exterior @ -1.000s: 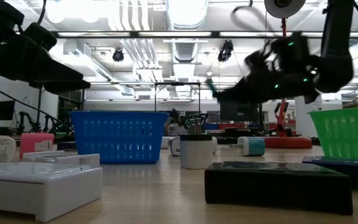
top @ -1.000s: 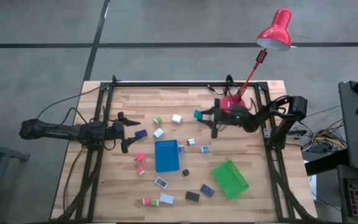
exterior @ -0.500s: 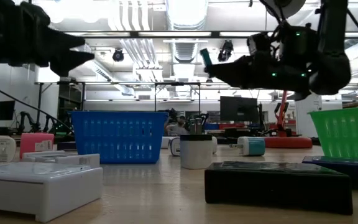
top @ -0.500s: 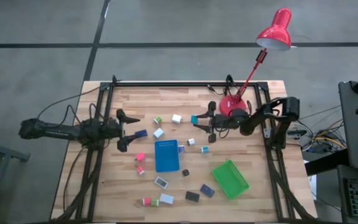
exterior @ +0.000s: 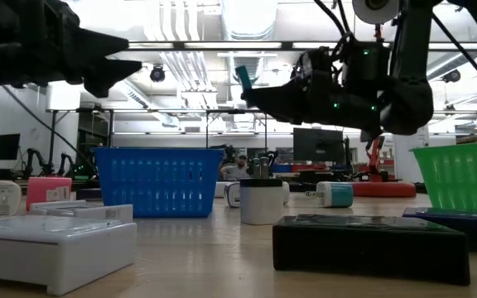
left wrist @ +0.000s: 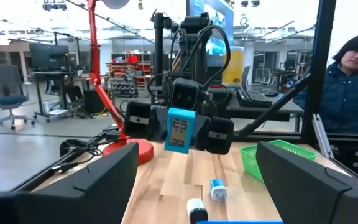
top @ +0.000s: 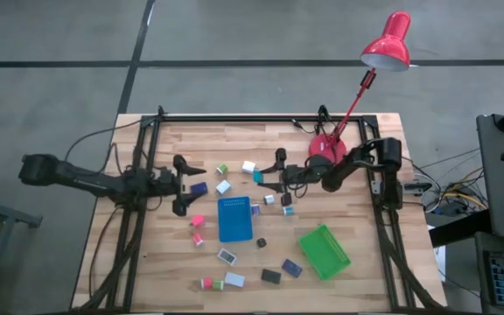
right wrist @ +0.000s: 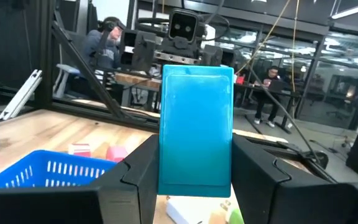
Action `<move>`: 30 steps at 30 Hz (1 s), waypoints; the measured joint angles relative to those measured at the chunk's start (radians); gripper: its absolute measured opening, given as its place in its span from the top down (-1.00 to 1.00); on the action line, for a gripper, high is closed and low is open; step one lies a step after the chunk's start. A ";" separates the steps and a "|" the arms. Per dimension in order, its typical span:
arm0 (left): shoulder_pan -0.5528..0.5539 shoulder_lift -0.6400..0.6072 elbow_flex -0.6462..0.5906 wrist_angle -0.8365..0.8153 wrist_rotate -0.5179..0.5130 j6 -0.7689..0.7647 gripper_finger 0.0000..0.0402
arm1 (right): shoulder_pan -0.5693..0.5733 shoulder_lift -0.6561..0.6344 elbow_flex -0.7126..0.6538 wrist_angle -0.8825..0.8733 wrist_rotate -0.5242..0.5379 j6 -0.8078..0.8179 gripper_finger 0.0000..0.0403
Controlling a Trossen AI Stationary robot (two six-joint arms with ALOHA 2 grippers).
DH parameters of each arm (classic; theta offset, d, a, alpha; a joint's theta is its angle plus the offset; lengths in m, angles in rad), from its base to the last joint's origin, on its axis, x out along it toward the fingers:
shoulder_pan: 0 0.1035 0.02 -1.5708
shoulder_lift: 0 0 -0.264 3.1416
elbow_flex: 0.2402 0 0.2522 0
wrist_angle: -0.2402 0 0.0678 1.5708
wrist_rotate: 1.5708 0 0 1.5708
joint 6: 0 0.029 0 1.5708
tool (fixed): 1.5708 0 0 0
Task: Pick & Place Office items
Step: Put the blue digital clock into the blue bin
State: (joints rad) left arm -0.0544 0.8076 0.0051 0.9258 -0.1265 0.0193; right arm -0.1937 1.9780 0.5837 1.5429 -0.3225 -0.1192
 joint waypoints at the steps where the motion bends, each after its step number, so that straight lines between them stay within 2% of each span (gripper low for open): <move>1: 0.000 0.051 0.000 0.046 0.000 0.000 -0.66 | 0.002 0.003 0.006 -0.001 0.000 0.000 0.26; 3: 0.000 0.158 0.004 0.162 0.000 0.000 -0.66 | 0.008 0.000 0.013 -0.019 -0.002 0.002 0.26; 6: 0.000 0.323 0.062 0.251 0.008 0.006 -0.66 | 0.019 -0.007 0.023 -0.050 -0.003 -0.003 0.26; 10: 0.000 0.529 0.196 0.263 0.011 0.044 -0.66 | 0.025 -0.008 0.029 -0.052 -0.003 -0.002 0.26; 14: 0.000 0.681 0.310 0.263 0.025 0.068 -0.66 | 0.026 -0.008 0.018 -0.052 -0.002 -0.003 0.26; 17: 0.002 0.750 0.361 0.263 0.034 0.071 -0.66 | 0.026 -0.008 0.011 -0.048 0.000 -0.003 0.26; 30: 0.041 0.902 0.512 0.287 0.082 0.091 -0.66 | 0.044 -0.010 0.016 -0.043 -0.002 -0.012 0.26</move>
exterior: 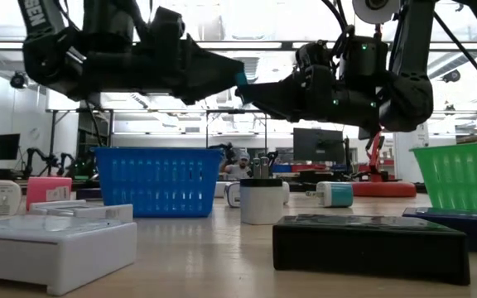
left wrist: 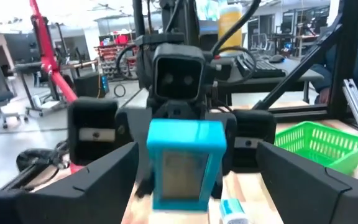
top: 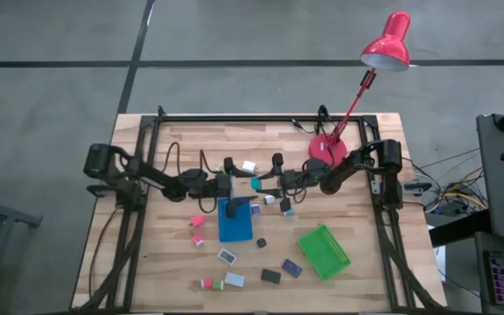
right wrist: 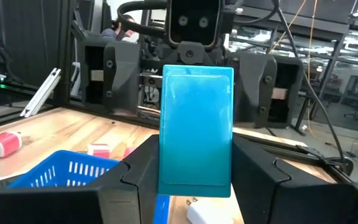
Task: Pick & Place Office items
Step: Put the blue digital clock into the blue bin
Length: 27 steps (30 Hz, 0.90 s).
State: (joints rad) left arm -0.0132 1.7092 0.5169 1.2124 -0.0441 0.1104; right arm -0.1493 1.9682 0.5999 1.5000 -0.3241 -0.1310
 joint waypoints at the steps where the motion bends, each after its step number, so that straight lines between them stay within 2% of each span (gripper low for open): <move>1: 0.000 0.007 0.010 0.004 0.004 0.009 -0.66 | 0.001 0.000 0.000 0.000 0.000 0.000 0.26; 10: 0.003 0.054 0.020 0.059 0.020 0.063 -0.66 | 0.001 -0.001 -0.003 -0.001 -0.014 0.000 0.26; 16: 0.006 0.106 0.042 0.095 -0.031 0.070 -0.59 | 0.001 -0.001 -0.003 0.000 -0.015 0.000 0.26; 20: 0.006 0.130 0.064 0.096 -0.042 0.081 -0.36 | 0.001 -0.001 -0.003 -0.001 -0.017 0.001 0.26; 27: 0.006 0.117 0.057 0.116 -0.039 0.115 0.23 | 0.001 -0.002 -0.005 -0.010 -0.016 -0.001 0.26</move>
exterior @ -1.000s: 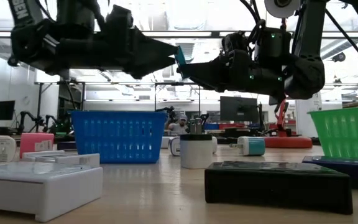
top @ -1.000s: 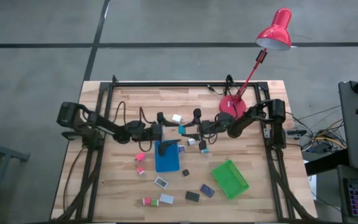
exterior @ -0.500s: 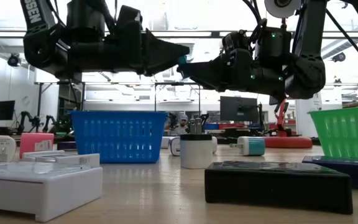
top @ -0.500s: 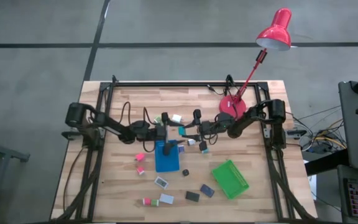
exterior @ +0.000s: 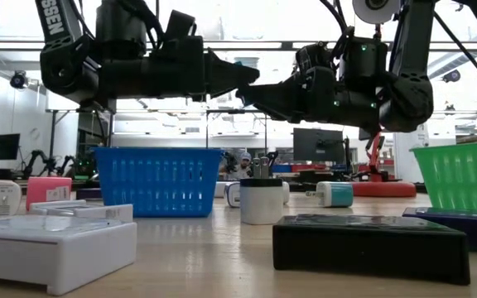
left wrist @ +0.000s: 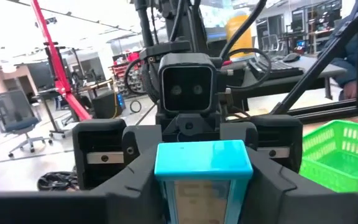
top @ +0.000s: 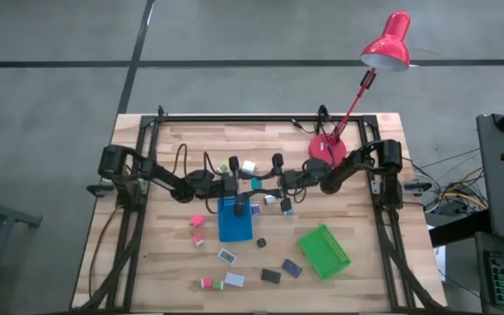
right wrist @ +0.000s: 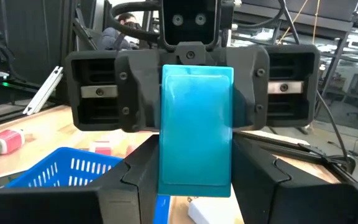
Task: Pick & Place Office items
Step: Put the blue digital clock into the blue bin
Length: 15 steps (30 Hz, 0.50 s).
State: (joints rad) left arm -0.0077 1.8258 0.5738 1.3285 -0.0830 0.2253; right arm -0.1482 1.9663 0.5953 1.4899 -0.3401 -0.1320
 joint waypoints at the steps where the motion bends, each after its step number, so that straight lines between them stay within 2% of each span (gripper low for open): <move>1: -0.001 0.000 -0.001 0.002 -0.003 0.000 0.25 | 0.000 0.000 0.000 0.001 -0.001 -0.003 0.26; 15: 0.000 -0.002 -0.002 -0.030 0.020 0.021 0.25 | 0.000 0.002 0.000 -0.002 -0.001 -0.006 0.26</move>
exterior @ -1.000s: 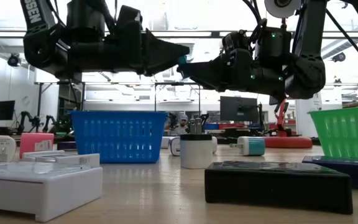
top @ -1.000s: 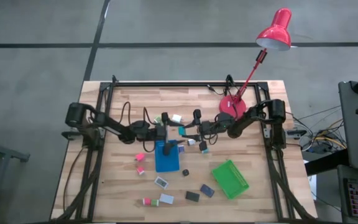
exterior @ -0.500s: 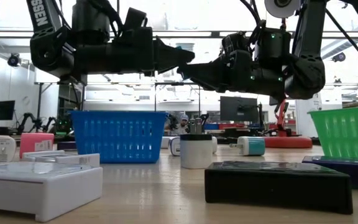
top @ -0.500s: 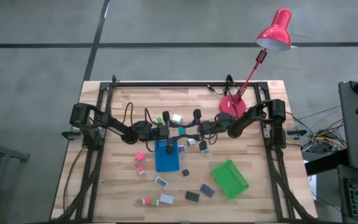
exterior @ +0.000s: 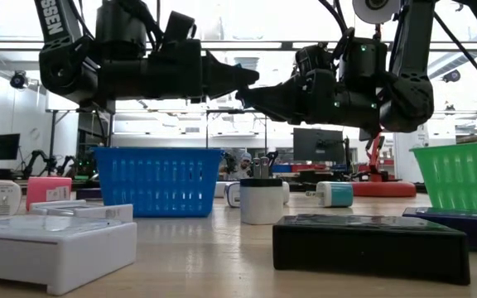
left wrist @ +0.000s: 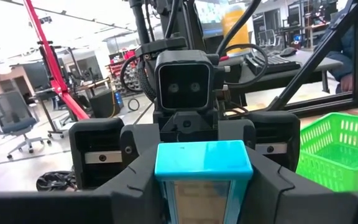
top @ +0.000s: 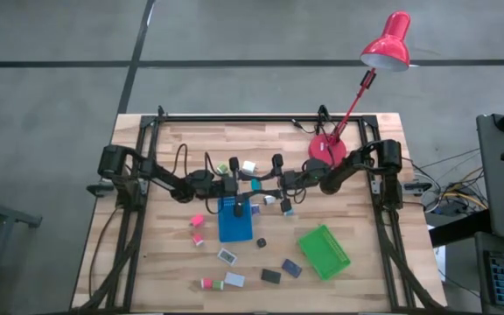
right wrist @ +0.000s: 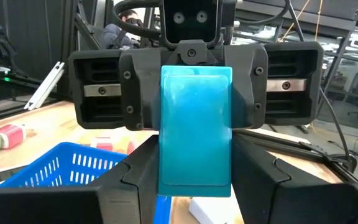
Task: Pick & Place Office items
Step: Put the blue digital clock into the blue bin
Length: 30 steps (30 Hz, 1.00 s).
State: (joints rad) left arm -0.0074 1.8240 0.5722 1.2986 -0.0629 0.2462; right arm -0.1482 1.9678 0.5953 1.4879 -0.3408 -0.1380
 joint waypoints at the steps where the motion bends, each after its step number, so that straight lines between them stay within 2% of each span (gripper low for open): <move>1: 0.000 0.000 0.001 -0.001 0.001 0.001 0.25 | 0.000 0.000 0.000 0.000 0.000 0.000 0.26; 12: 0.001 0.000 -0.001 -0.013 0.009 0.000 0.25 | 0.001 0.000 0.000 -0.023 0.033 0.003 0.25; 14: 0.001 0.000 0.000 -0.017 0.013 0.018 0.25 | 0.001 0.000 0.000 -0.030 0.042 0.042 0.06; 18: 0.000 0.001 -0.001 -0.023 0.017 0.024 0.25 | 0.000 0.000 0.014 -0.071 0.052 0.090 -0.45; 21: 0.000 0.001 -0.001 -0.023 0.019 0.020 0.25 | 0.000 -0.002 0.033 -0.149 0.054 0.095 -0.71; 24: 0.000 0.001 -0.001 -0.020 0.019 0.019 0.25 | 0.000 -0.002 0.051 -0.224 0.052 0.091 -0.80; 30: -0.001 -0.023 -0.004 -0.042 0.018 0.020 0.25 | 0.000 -0.014 0.041 -0.233 0.049 0.087 -0.82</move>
State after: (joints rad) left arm -0.0086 1.8010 0.5682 1.2569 -0.0446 0.2667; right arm -0.1483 1.9533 0.6365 1.2545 -0.2917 -0.0509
